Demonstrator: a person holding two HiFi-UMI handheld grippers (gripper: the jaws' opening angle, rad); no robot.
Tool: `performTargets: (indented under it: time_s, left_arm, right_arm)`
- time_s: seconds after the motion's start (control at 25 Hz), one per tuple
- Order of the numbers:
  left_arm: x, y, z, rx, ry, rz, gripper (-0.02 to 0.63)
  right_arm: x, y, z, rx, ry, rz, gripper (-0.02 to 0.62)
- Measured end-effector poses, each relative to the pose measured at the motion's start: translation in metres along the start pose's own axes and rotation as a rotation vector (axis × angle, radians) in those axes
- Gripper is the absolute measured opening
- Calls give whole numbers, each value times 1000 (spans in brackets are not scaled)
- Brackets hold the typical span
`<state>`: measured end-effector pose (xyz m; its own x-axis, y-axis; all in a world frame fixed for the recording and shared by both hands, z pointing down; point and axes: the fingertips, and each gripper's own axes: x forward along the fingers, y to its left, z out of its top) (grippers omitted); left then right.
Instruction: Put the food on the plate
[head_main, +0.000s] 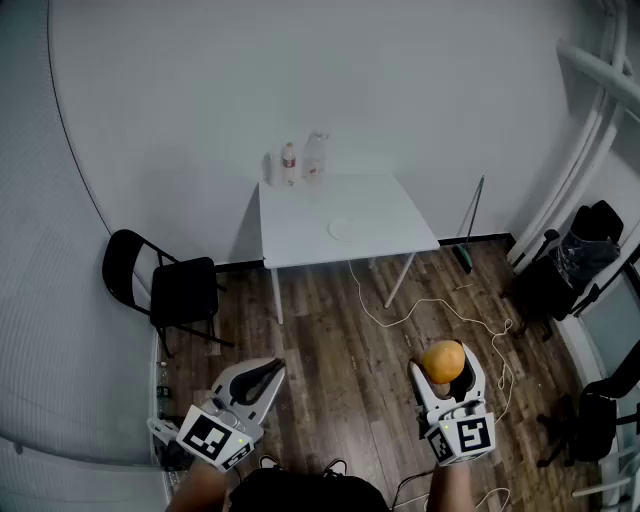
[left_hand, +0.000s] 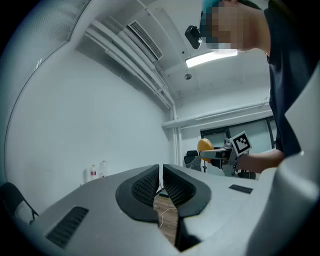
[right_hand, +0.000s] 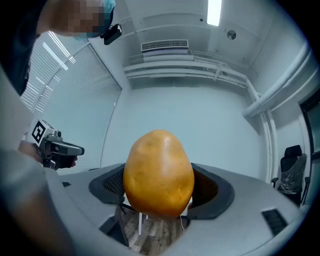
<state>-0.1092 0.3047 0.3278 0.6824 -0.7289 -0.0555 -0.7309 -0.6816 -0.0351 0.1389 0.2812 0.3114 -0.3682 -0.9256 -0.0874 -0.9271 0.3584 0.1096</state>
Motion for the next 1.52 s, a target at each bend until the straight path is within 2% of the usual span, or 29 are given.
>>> performTargets:
  time_s: [0.76,1.0,1.52]
  left_arm:
    - [6,-13,1,7,15,-28,42]
    - [12,-11,-8,-7,24,-23,42]
    - [94,-55,-36,-39,78,-29,43]
  right_arm:
    - [-4,0,-5,7,15,19,380]
    - [-3,-1,-5,2,-24,32,380]
    - [-9,-89,-52,120,1,69,380]
